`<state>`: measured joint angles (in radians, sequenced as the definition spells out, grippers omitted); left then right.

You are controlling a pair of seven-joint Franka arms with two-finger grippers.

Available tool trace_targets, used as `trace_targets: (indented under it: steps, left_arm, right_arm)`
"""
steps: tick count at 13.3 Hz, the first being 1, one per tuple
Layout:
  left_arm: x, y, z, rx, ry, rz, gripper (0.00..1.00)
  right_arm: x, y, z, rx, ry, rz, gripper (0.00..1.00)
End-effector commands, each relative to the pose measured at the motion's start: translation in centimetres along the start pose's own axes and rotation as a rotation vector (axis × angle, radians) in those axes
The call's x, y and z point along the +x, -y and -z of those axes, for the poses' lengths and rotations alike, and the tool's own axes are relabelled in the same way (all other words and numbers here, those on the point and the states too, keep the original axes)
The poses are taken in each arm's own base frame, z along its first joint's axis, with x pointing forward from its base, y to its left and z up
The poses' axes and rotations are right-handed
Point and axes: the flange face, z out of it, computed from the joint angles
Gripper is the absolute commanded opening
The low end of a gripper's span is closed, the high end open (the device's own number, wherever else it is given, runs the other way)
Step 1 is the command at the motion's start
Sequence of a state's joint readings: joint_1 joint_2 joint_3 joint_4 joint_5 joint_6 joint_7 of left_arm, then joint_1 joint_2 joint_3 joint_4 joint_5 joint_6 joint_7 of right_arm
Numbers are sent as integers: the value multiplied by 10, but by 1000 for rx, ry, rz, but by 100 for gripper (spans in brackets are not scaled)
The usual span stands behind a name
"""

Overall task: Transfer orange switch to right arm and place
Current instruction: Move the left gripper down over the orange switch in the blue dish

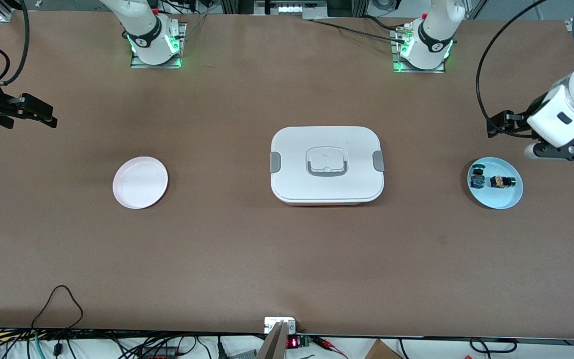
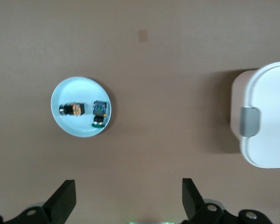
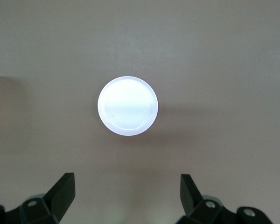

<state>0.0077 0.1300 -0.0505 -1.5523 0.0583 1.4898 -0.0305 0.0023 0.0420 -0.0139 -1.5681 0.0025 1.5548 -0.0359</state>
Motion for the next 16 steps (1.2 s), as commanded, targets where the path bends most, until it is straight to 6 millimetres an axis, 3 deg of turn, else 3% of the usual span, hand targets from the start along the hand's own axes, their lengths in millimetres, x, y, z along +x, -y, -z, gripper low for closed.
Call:
trace_targets:
  steps: [1,3,6,9,16]
  left_arm:
    - [15,42,-29,-21,61,33,100]
    - [23,58,-55,-24,93,48,100]
    - [30,85,-119,-24,93,41,97]
    - [37,107,-178,5,-10,17,97]
    - [32,183,-313,21,-265,-51,97]
  right_arm:
    - [0,-1,2,8,-8,-13,100]
    - [0,-1,3,8,-10,-13,100]
    - [1,-1,3,8,-16,-13,100]
    - [1,-1,3,8,-19,-13,100]
    - [1,-1,3,8,-19,-12,100]
